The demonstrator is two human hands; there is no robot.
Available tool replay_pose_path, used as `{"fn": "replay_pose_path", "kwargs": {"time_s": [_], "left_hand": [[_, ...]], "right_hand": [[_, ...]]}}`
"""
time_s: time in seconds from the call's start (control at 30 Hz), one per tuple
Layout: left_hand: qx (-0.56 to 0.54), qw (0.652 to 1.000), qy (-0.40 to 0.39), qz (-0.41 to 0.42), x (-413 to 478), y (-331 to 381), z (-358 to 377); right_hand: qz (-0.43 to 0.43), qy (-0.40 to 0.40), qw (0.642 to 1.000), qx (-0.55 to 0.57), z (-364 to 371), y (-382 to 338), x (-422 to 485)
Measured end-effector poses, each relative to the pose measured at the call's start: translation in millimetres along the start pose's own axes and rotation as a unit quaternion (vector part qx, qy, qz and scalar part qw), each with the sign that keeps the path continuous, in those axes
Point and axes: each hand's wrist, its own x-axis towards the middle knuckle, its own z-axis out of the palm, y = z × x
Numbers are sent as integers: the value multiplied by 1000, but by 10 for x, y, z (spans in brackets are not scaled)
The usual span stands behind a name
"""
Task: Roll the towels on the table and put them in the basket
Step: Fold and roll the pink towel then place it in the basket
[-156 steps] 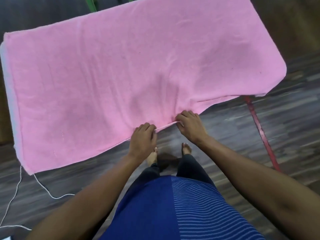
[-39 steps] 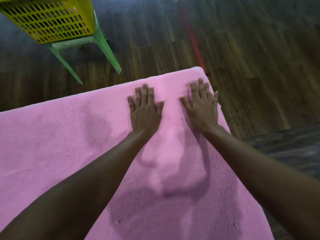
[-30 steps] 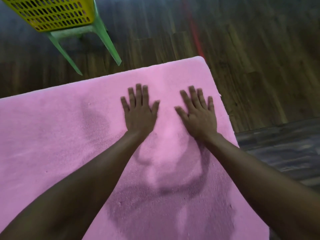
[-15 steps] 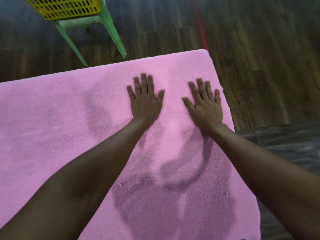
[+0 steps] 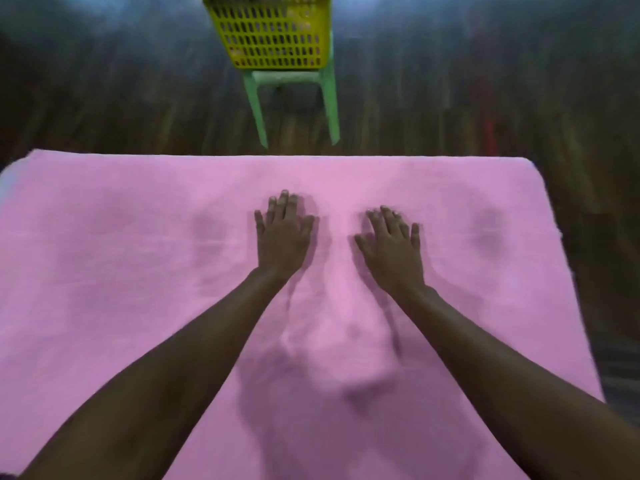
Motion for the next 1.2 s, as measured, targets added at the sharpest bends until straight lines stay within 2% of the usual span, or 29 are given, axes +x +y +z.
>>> {"fn": "replay_pose_path", "kwargs": {"time_s": [0.23, 0.33, 0.4, 0.53, 0.8, 1.0, 1.2], "left_hand": [[40, 997, -3, -67, -54, -2076, -643], [49, 996, -26, -64, -152, -2739, -668], [40, 997, -36, -47, -192, -2998, -595], [41, 999, -7, -11, -163, -3149, -469], [55, 998, -19, 19, -264, -3265, -483], [38, 998, -21, 52, -1409, -3397, -604], [44, 992, -115, 17, -2802, -3601, -599]], "right_hand": [[-15, -18, 1000, 20, 702, -1663, 121], [-2, -42, 999, -9, 1050, -1953, 118], [-1, -25, 999, -42, 1245, -1974, 88], [2, 10, 994, -113, 1377, -1979, 94], [57, -26, 997, -54, 1299, -2134, -12], [38, 6, 999, -19, 1443, -2505, -1129], [74, -23, 997, 0, 1758, -2732, -2492]]}}
